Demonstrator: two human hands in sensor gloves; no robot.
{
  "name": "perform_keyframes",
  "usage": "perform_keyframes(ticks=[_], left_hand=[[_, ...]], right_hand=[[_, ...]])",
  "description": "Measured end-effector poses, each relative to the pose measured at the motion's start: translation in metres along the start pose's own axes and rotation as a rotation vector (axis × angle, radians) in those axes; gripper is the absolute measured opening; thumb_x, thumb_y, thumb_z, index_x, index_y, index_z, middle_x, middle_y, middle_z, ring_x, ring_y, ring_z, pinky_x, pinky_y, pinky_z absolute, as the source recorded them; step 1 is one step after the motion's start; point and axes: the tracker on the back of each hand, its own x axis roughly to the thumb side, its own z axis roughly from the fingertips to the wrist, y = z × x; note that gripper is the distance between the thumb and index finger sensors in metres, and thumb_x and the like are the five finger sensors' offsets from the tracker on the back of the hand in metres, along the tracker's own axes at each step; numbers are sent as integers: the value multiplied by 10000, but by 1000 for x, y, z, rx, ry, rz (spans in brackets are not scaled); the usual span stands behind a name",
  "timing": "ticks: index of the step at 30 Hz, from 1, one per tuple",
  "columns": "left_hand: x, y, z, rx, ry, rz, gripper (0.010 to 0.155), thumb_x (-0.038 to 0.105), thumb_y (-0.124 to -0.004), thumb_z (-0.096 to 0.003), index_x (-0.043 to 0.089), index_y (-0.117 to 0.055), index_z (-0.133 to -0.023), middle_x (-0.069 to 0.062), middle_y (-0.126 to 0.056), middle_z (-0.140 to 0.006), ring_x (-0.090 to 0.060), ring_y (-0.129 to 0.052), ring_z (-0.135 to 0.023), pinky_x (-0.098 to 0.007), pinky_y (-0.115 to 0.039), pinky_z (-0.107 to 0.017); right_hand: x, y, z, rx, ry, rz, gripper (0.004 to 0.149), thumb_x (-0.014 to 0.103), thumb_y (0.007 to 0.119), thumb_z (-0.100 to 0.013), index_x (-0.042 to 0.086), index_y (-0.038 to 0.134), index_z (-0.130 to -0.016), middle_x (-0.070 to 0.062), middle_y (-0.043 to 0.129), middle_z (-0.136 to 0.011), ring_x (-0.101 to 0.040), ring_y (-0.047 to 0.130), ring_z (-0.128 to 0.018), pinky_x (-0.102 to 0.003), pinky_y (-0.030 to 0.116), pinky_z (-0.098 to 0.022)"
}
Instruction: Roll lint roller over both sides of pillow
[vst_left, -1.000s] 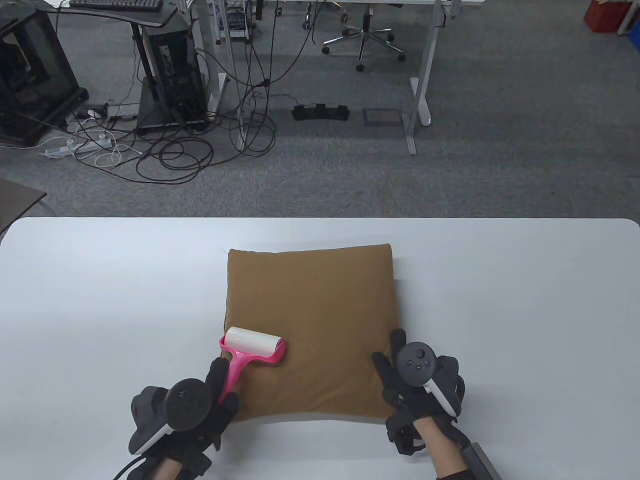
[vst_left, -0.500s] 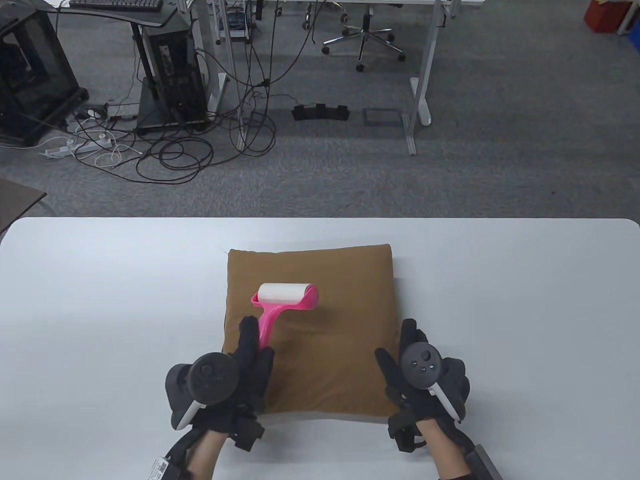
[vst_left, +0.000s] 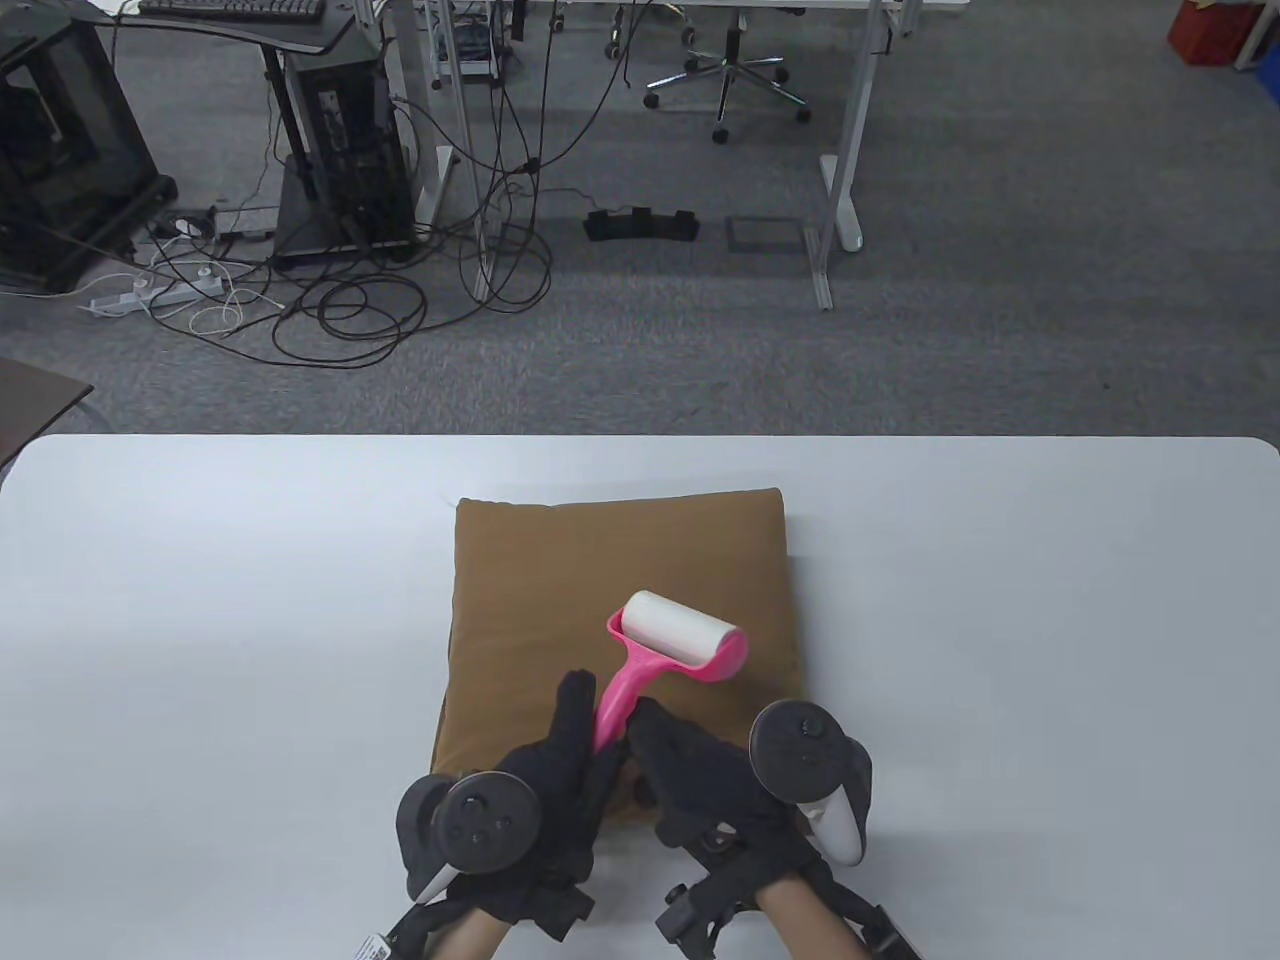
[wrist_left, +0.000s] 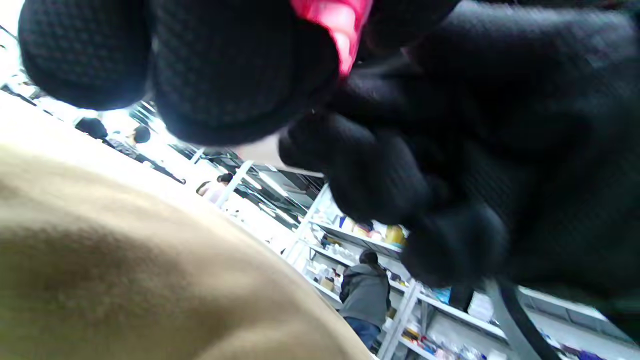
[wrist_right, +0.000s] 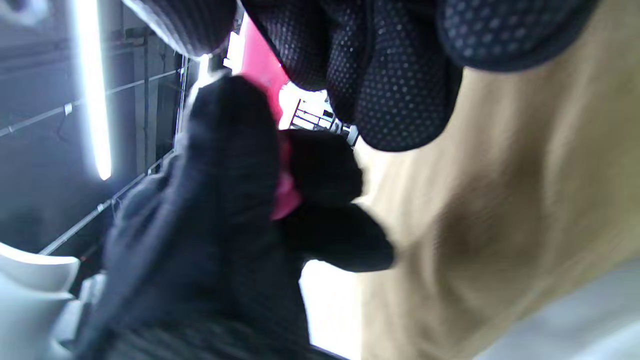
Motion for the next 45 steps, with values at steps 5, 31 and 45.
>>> perform_keyframes(ticks=[5,31,45], left_hand=[[3,-3,1,-12,-29,-56,763,482,-724,-488,-1,-484,-1028,-30,-961,-674,-190,-1049,-324,-521,-861,-389],[-18,-16,-1,-304,-19,283,909,553,-835,-450,376,-221,-1097,-122,-823,-886,-279,-1004,-519,-588,-782,-492],[-90,45,11,-343,543,-230,1117,656,-876,-380,102,-259,-1128,-239,-411,-1143,-544,-590,-1009,-720,-516,-666]], right_hand=[[2,-1,-1,11,21,30,693,487,629,-602,-60,607,-1027,-322,770,-947,-391,933,-593,-524,792,-351],[-17,-17,-12,104,-24,-107,691,387,877,-527,-65,650,-997,-204,922,-754,-312,1014,-460,-516,836,-350],[2,-78,17,-215,-96,585,647,291,735,-590,-115,501,-1035,-303,964,-760,-295,1000,-348,-514,831,-286]])
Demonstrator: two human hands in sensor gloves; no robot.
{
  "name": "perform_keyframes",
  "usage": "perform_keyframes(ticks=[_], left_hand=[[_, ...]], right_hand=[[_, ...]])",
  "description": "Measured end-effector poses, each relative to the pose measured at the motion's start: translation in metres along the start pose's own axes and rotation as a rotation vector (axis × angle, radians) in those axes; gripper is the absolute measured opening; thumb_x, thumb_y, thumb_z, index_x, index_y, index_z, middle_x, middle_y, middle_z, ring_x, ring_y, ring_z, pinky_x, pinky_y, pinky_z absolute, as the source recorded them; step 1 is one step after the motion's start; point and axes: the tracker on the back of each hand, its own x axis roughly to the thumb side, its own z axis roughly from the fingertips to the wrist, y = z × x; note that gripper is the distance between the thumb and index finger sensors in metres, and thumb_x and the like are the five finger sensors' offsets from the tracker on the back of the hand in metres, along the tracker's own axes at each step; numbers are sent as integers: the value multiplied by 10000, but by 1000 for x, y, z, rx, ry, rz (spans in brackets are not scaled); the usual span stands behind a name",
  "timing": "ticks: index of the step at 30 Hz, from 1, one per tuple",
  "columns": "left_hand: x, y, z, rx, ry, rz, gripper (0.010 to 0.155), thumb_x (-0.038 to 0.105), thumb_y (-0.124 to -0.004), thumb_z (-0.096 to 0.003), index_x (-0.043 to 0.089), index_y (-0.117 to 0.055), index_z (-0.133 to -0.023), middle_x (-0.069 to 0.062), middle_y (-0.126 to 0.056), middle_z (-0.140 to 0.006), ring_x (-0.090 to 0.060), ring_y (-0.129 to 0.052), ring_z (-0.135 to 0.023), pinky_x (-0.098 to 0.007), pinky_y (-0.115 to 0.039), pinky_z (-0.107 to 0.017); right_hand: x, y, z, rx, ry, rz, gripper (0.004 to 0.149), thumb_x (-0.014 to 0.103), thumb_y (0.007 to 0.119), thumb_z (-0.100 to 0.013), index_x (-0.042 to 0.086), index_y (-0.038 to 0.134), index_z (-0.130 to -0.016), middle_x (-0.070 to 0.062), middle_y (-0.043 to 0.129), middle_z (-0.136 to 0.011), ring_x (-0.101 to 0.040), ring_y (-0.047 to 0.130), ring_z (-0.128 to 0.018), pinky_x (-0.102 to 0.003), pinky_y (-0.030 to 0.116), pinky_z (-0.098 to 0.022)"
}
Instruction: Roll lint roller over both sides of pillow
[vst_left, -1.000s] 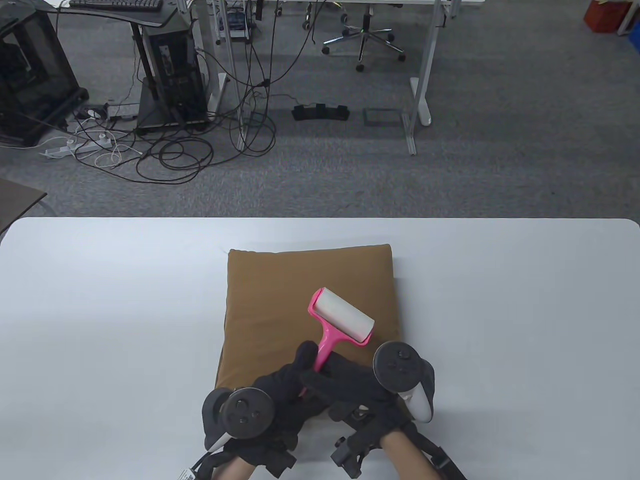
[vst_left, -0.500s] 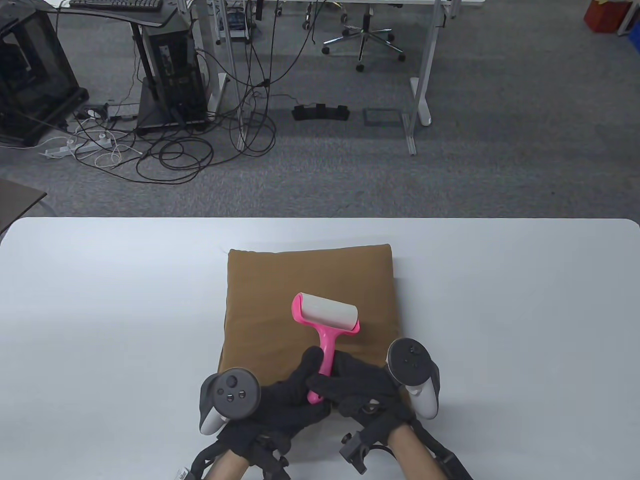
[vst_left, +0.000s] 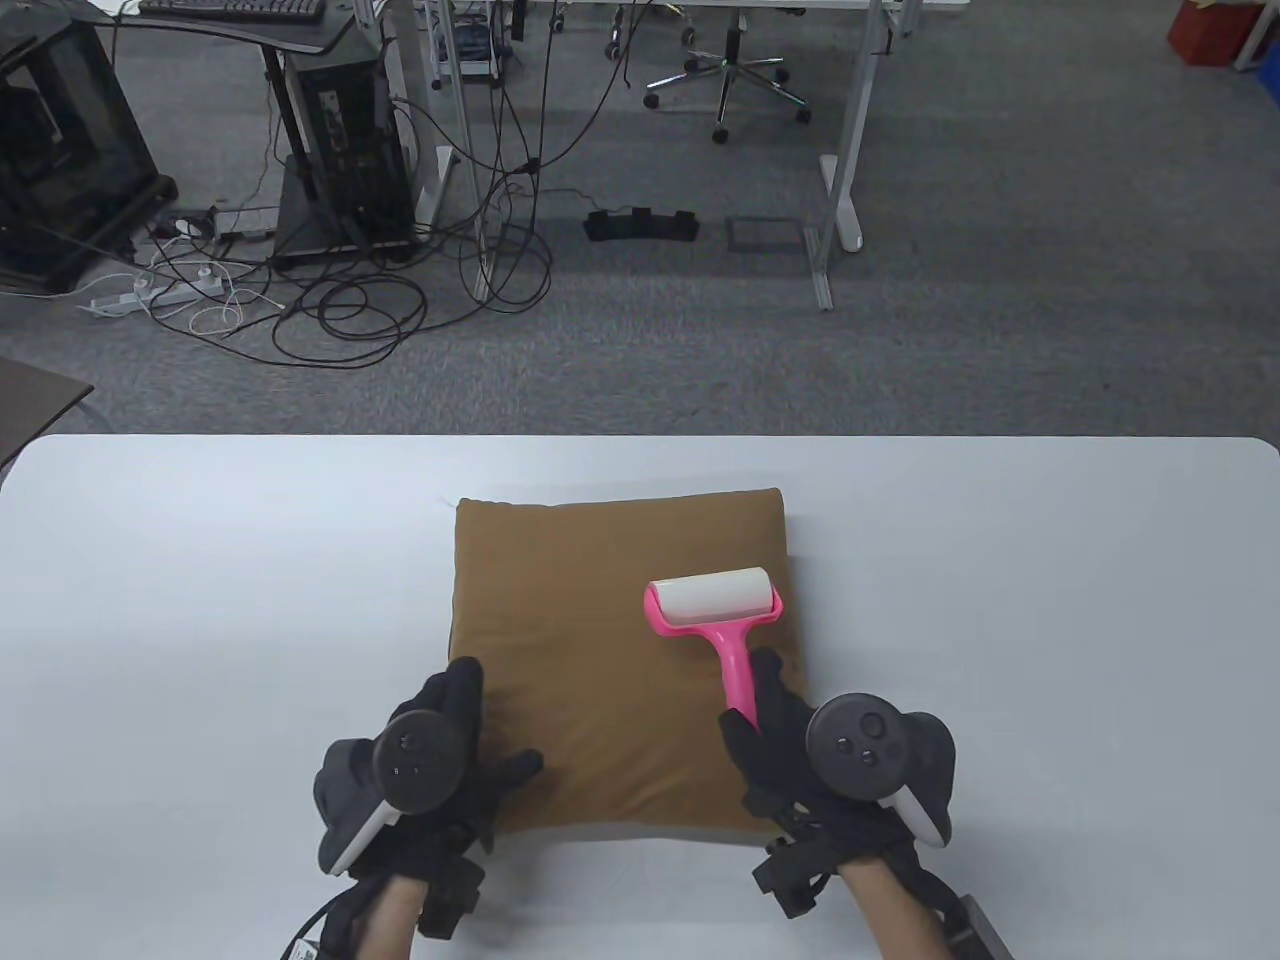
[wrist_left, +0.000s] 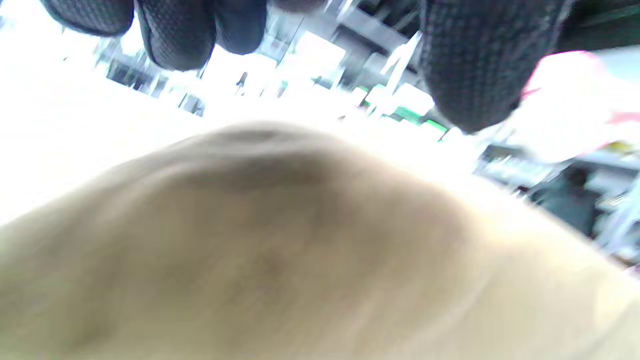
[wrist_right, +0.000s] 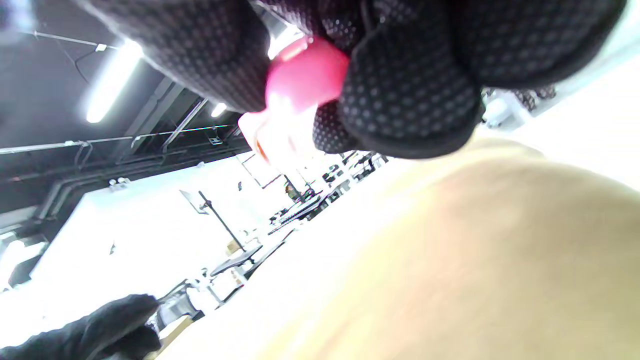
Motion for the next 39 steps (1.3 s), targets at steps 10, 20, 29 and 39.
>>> perform_keyframes(ticks=[10,20,29,39], left_hand=[[-20,-41,-29,-285,65,-60,1124,696,-782,-388,285,52,-1018,-292,-509,-1089,-413,-849,-820,-646,-650,-628],[-9,-54,-43,-11,63,51,1093,623,-793,-408,95,-86,-1053,-287,-538,-1035,-364,-867,-716,-613,-671,-586],[-8,-57,-44,12,66,23,1084,645,-789,-395,75,-164,-1073,-251,-567,-1048,-363,-899,-706,-604,-709,-547],[-11,-53,-42,15,107,9,1074,700,-790,-370,141,-233,-1099,-285,-715,-982,-332,-1012,-567,-575,-801,-444]], right_hand=[[-17,-34,30,-53,-13,132,625,336,617,-601,15,427,-1101,-237,982,-574,-216,974,-223,-460,823,-204],[-28,-41,35,-86,13,192,594,388,678,-577,25,607,-1041,-160,1002,-360,-146,971,-99,-414,850,-128],[-32,-10,9,-146,74,336,517,425,669,-586,121,694,-1004,-123,996,-324,-135,962,-82,-413,848,-124],[-45,12,-67,-99,250,321,586,489,646,-596,209,529,-1097,-141,976,-593,-209,986,-255,-455,833,-227]])
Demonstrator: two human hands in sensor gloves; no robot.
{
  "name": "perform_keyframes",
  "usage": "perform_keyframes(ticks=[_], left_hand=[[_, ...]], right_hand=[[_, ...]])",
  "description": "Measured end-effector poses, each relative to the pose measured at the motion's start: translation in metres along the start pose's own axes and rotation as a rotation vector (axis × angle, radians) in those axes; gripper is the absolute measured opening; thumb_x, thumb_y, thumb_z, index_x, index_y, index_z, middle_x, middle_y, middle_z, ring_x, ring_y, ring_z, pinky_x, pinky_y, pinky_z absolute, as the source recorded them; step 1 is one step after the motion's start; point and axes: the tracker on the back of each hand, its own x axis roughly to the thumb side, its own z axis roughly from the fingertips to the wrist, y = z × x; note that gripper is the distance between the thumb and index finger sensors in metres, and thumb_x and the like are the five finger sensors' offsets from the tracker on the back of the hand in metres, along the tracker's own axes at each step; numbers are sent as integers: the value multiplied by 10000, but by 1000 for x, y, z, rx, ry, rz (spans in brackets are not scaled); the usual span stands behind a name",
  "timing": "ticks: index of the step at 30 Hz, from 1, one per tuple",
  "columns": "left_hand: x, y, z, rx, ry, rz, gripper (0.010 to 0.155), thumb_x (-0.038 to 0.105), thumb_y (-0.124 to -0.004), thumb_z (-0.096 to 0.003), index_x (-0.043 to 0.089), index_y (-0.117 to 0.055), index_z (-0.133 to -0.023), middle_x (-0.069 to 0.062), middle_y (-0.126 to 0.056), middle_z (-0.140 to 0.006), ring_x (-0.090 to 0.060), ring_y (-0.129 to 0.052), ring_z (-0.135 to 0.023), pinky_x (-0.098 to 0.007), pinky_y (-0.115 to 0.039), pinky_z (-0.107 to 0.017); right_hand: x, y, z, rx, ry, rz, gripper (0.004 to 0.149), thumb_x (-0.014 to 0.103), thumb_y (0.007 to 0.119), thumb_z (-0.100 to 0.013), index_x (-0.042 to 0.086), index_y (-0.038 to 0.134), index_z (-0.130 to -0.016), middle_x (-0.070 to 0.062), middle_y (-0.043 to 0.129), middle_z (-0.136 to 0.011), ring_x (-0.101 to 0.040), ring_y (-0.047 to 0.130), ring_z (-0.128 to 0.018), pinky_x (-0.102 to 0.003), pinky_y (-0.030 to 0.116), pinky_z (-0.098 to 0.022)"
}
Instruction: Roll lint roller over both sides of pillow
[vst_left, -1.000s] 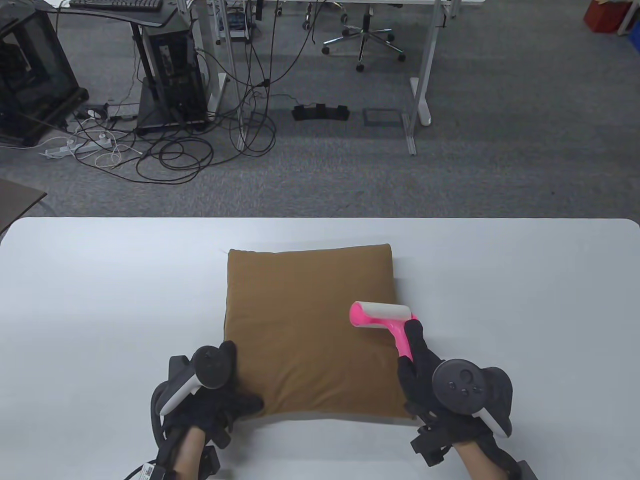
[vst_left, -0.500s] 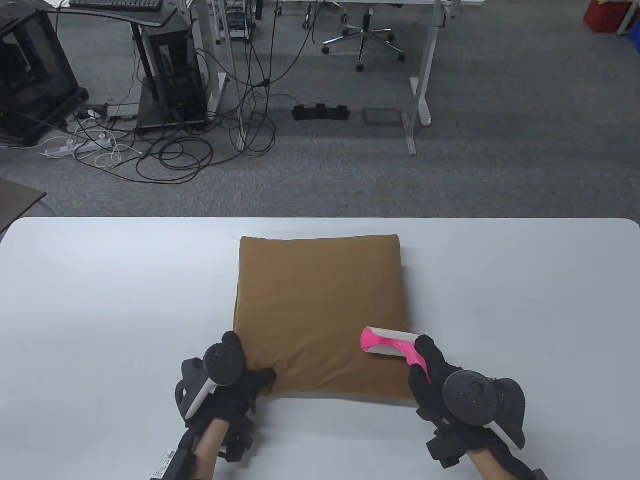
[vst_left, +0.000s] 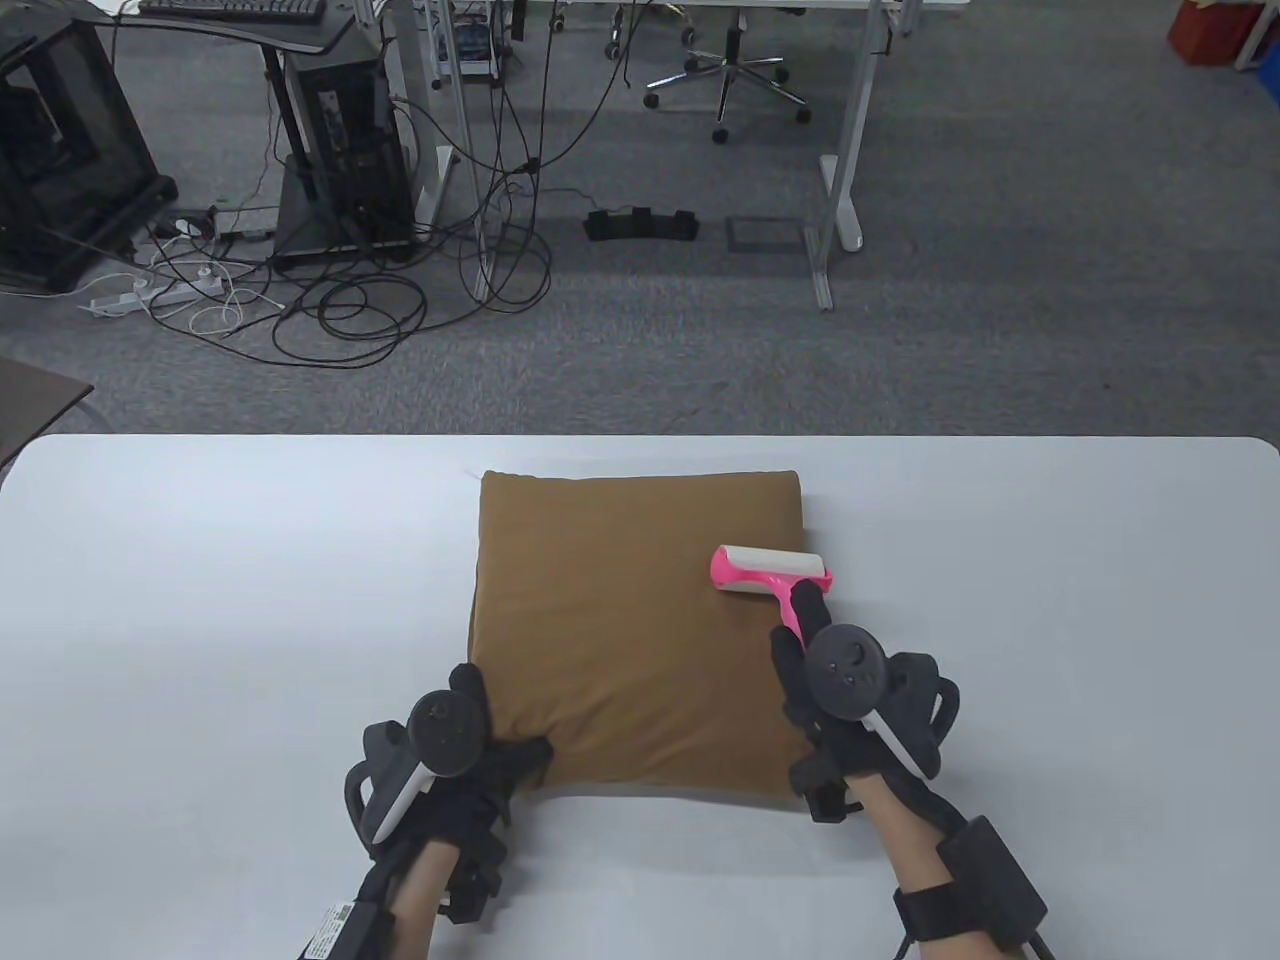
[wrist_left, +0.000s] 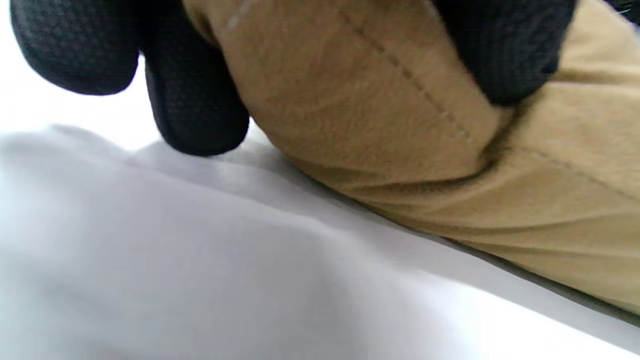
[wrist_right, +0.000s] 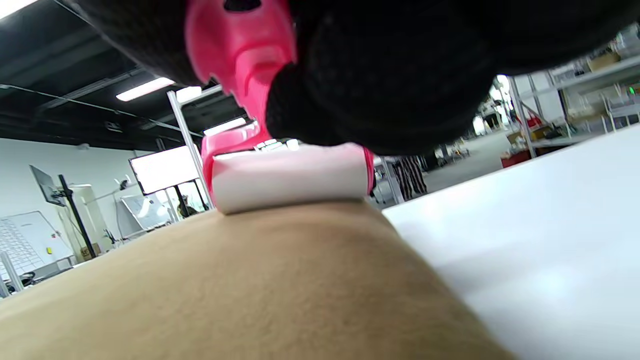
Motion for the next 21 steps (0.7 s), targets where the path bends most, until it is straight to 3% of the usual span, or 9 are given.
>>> perform_keyframes(ticks=[4,9,14,21], left_hand=[[-3,-1,-1,-20,3,25,1084,708,-790,-367,134,-230,-1097,-258,-761,-940,-313,-1018,-512,-567,-802,-429],[-2,-1,-1,-26,-2,23,1119,700,-791,-369,35,-232,-1074,-254,-748,-940,-307,-1007,-506,-567,-793,-437],[-4,-1,-2,-40,-4,42,1142,702,-795,-366,-19,-244,-1058,-251,-741,-943,-306,-1003,-511,-565,-791,-443],[-5,-1,-1,-55,-13,61,1135,703,-796,-367,0,-246,-1068,-260,-723,-957,-312,-994,-533,-573,-782,-455]], right_hand=[[4,15,-28,85,60,-45,654,476,666,-599,228,387,-1137,-180,880,-771,-234,973,-328,-466,821,-263],[-1,28,-53,123,141,-117,621,403,640,-617,263,325,-1133,-212,818,-847,-238,961,-338,-464,815,-264],[-6,33,-60,140,163,-164,598,379,626,-622,273,326,-1128,-216,836,-820,-242,958,-319,-467,813,-255],[-13,23,-42,147,88,-141,594,397,649,-614,226,394,-1124,-176,931,-653,-230,972,-270,-461,825,-226]])
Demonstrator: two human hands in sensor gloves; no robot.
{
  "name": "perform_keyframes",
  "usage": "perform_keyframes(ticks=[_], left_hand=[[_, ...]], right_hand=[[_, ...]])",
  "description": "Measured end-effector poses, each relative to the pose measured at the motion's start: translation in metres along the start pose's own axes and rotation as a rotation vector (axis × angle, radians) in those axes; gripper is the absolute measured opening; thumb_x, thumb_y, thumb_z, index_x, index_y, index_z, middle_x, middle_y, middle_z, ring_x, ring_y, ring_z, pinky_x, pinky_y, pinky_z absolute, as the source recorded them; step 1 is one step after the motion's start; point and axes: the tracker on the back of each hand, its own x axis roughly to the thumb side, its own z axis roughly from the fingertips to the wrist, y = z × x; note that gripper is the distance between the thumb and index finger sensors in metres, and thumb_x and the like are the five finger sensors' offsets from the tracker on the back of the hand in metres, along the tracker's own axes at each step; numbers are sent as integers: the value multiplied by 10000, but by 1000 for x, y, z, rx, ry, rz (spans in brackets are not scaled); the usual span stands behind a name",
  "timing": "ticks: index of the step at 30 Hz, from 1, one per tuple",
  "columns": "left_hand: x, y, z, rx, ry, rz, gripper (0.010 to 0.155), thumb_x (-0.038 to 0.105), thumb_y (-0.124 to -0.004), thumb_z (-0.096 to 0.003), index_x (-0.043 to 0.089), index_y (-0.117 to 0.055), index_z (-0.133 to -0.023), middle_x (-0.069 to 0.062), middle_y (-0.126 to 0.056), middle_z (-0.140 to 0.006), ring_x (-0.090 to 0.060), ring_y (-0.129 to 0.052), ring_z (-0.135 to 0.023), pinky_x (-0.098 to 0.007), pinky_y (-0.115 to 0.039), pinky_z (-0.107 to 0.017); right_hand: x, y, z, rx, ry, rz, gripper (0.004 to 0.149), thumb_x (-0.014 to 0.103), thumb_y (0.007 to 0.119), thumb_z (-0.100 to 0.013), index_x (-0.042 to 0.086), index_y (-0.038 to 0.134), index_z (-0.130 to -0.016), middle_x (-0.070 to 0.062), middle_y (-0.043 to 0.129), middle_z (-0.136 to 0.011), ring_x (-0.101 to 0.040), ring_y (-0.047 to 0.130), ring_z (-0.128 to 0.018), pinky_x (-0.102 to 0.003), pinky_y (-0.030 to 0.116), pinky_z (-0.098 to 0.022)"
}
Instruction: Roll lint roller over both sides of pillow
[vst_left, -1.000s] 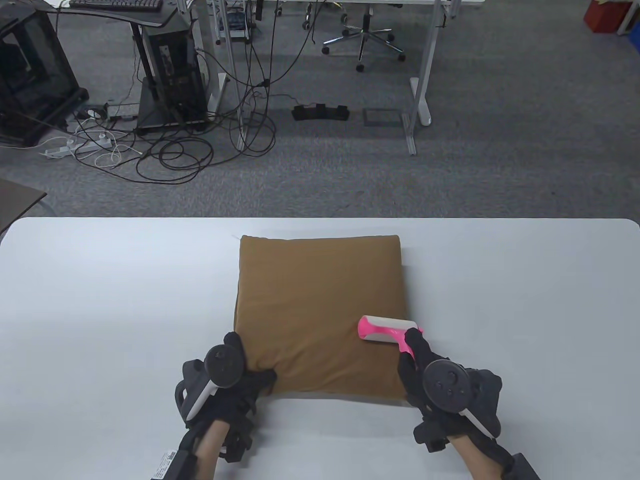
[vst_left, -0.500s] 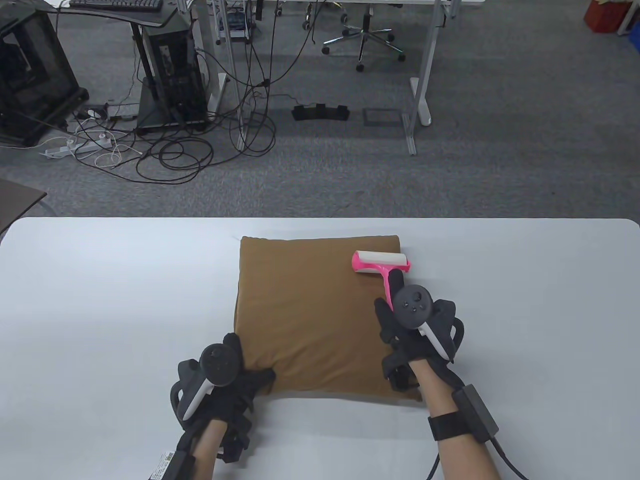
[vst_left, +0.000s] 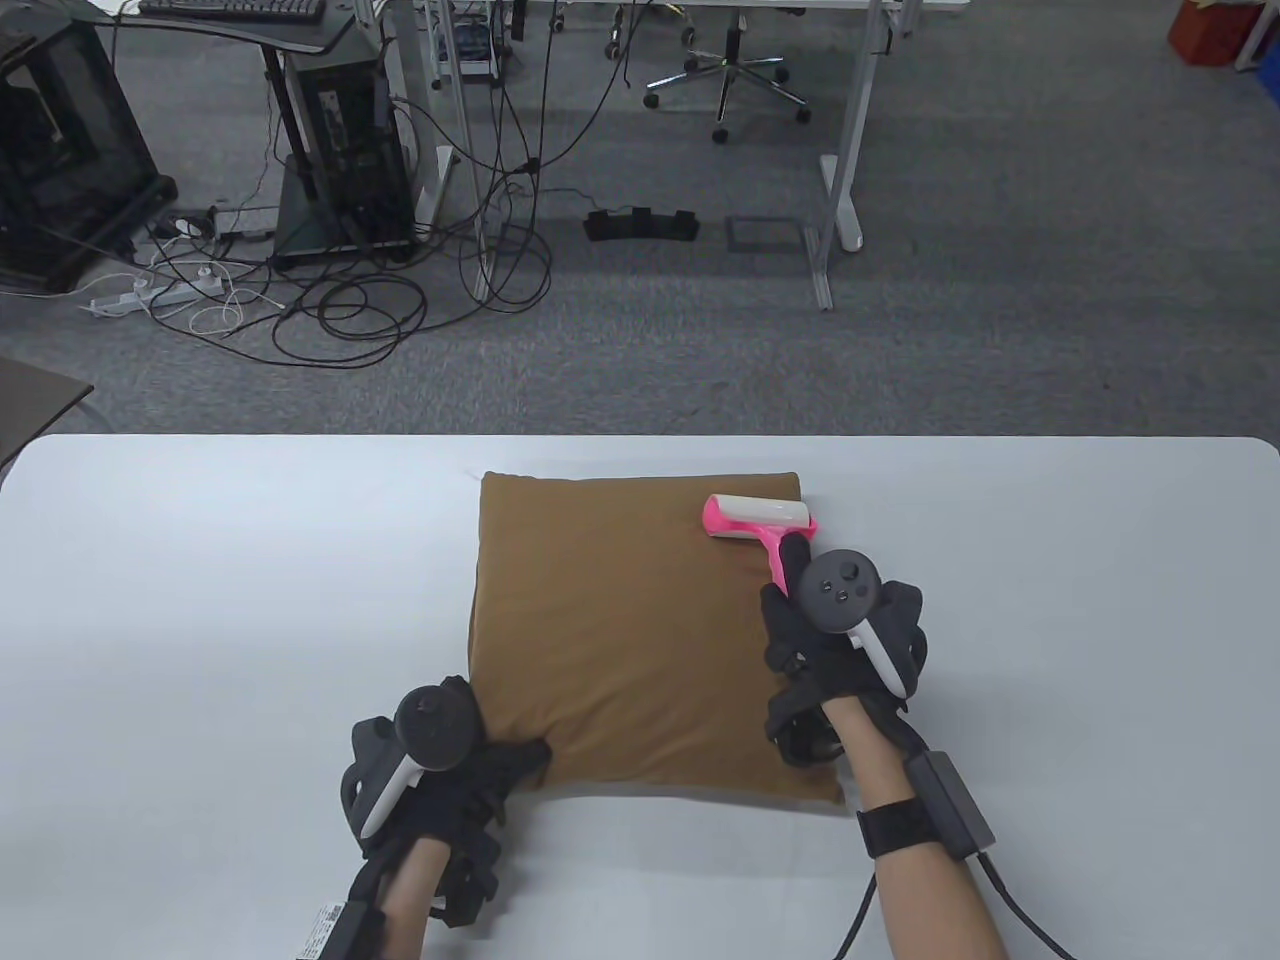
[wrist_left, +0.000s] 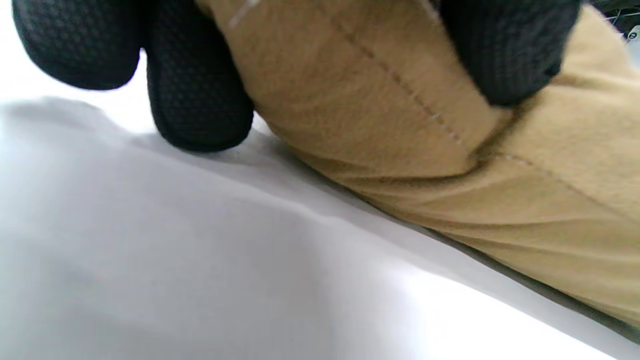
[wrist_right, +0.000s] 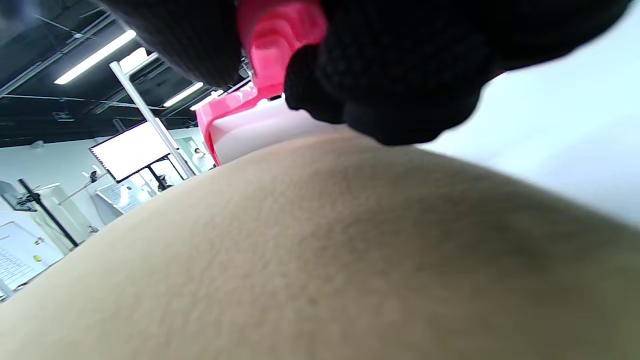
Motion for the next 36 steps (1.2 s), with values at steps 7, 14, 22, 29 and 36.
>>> perform_keyframes(ticks=[7,14,22,29,36], left_hand=[[-2,1,0,-13,-8,8,1092,713,-792,-359,52,-323,-1091,-274,-771,-934,-305,-1008,-518,-572,-794,-445],[-6,2,1,-48,-27,39,1090,714,-785,-359,74,-300,-1096,-257,-785,-925,-309,-1011,-504,-573,-793,-443],[-10,2,3,-51,-47,90,1089,700,-784,-369,66,-275,-1093,-261,-754,-942,-310,-997,-524,-576,-782,-459],[-10,2,4,-51,-43,88,1088,701,-778,-374,58,-270,-1091,-261,-748,-946,-308,-996,-526,-576,-781,-459],[-9,2,4,-53,-42,86,1087,702,-772,-379,50,-268,-1089,-259,-744,-949,-307,-995,-524,-574,-781,-461]], right_hand=[[-10,-26,46,-27,-104,23,593,433,685,-599,155,517,-1095,-133,982,-472,-219,990,-210,-452,840,-189],[-24,-49,86,13,-154,25,573,451,702,-593,119,623,-1053,-106,998,-366,-212,998,-158,-448,846,-158],[-41,-59,124,43,-198,-5,537,440,719,-592,98,708,-1006,-112,1017,-321,-220,1013,-132,-449,854,-145],[-45,-64,137,8,-234,-52,516,410,686,-603,81,719,-999,-110,1014,-319,-219,1010,-130,-448,851,-141],[-17,-66,152,-112,-358,-82,517,408,678,-603,80,708,-1002,-109,1030,-349,-212,1017,-141,-440,855,-142]])
